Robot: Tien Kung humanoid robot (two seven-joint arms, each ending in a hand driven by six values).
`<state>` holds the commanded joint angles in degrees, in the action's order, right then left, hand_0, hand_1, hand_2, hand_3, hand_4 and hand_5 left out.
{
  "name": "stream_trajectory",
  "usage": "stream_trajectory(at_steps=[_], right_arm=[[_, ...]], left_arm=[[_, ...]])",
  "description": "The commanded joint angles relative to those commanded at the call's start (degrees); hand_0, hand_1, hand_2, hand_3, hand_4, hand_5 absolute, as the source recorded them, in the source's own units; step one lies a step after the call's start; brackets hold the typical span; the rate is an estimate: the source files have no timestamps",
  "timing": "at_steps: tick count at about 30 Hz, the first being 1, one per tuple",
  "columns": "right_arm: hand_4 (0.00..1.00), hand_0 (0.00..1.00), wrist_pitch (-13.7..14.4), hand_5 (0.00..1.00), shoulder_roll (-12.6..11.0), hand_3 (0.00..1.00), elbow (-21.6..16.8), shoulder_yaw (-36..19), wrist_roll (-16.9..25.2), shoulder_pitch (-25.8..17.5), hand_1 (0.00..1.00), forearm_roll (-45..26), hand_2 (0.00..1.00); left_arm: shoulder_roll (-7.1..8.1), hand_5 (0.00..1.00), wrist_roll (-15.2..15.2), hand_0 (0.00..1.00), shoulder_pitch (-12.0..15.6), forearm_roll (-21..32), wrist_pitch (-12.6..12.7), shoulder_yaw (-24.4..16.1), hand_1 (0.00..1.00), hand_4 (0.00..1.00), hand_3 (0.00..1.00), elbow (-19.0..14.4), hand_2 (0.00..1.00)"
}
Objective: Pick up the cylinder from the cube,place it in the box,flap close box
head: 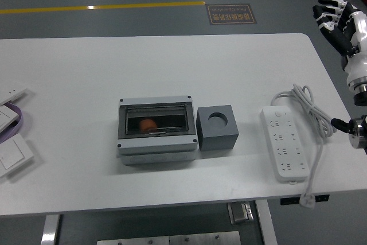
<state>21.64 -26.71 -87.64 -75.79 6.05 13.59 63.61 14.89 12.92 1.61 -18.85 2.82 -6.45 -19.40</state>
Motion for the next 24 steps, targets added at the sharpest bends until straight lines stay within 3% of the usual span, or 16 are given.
stream_trajectory(at_steps=[13,23,24], right_arm=[[0.797,0.700,1.34,0.481,1.38,0.673,1.63,0.52,3.91,-0.38,0.661,-7.56,0.655],[0.796,0.699,2.20,0.477,1.91,0.674,2.07,0.56,3.75,-0.71,0.659,-7.02,0.654],[0.796,0.697,2.17,0.466,1.94,0.727,2.07,0.56,3.64,-0.67,0.658,-6.83,0.659]], left_arm=[[-0.17,0.296,0.48,0.632,0.01,0.12,-0.38,-1.18,0.613,0.742,0.655,0.70,0.619],[0.08,0.297,0.68,0.631,0.00,1.68,-0.33,-0.31,0.612,0.743,0.655,0.87,0.619],[0.09,0.296,0.71,0.631,-0.02,1.70,-0.34,-0.31,0.612,0.743,0.655,0.87,0.618]])
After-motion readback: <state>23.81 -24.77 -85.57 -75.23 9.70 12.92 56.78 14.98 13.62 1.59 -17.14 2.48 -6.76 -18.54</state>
